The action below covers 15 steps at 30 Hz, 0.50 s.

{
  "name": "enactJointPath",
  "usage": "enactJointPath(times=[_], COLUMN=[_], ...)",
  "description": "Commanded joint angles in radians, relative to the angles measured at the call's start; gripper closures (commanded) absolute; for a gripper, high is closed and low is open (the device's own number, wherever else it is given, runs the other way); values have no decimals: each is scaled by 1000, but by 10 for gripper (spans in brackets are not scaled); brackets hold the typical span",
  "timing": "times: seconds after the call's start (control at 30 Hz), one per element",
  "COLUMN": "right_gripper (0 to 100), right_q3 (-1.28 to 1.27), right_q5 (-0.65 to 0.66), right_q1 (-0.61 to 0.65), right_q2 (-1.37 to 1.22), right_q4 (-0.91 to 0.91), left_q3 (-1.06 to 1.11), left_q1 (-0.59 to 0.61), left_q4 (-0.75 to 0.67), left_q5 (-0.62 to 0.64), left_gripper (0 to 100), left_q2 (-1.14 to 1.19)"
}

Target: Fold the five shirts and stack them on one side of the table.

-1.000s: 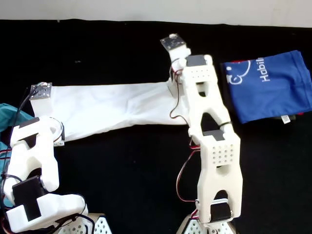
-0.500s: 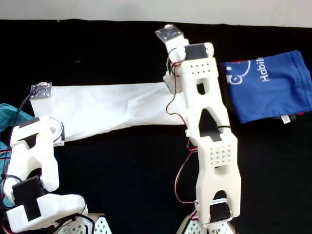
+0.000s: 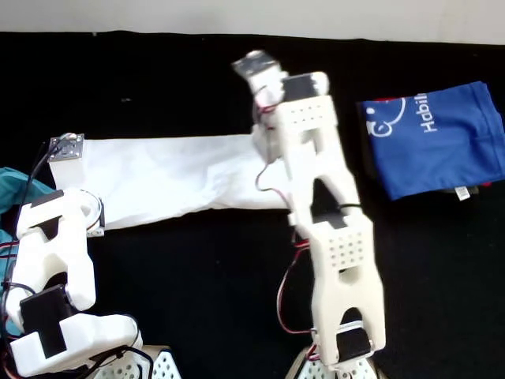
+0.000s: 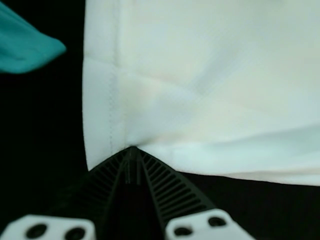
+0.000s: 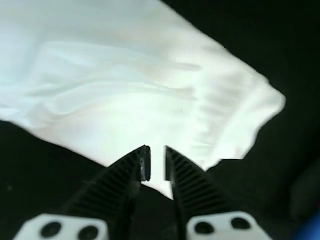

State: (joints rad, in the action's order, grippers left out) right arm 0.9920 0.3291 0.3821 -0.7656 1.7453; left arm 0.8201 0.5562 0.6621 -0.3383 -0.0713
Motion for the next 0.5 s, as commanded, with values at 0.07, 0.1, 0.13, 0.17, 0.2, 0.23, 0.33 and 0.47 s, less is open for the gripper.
enactJointPath(times=[0.07,0.1,0.13,0.17,0.2,0.23,0.33,0.47], right_gripper=[991,991,991,991,991,991,991,991], right_q3=[33,31,31,31,31,30,2,-7], right_q5=[3,3,3,3,3,3,9,9], right_q1=[130,151,170,188,202,217,236,222], right_q2=[15,15,12,8,7,4,-18,-108], right_q4=[19,19,19,19,19,18,2,-42], left_q3=[1,1,1,1,1,1,1,1], left_q1=[-12,-12,-12,-12,-12,-12,-12,-12], left_q4=[-12,-12,-12,-12,-12,-12,-12,-12], left_q5=[11,11,11,11,11,11,11,11], left_gripper=[988,988,988,988,988,988,988,988], left_q2=[7,7,7,7,7,7,7,7])
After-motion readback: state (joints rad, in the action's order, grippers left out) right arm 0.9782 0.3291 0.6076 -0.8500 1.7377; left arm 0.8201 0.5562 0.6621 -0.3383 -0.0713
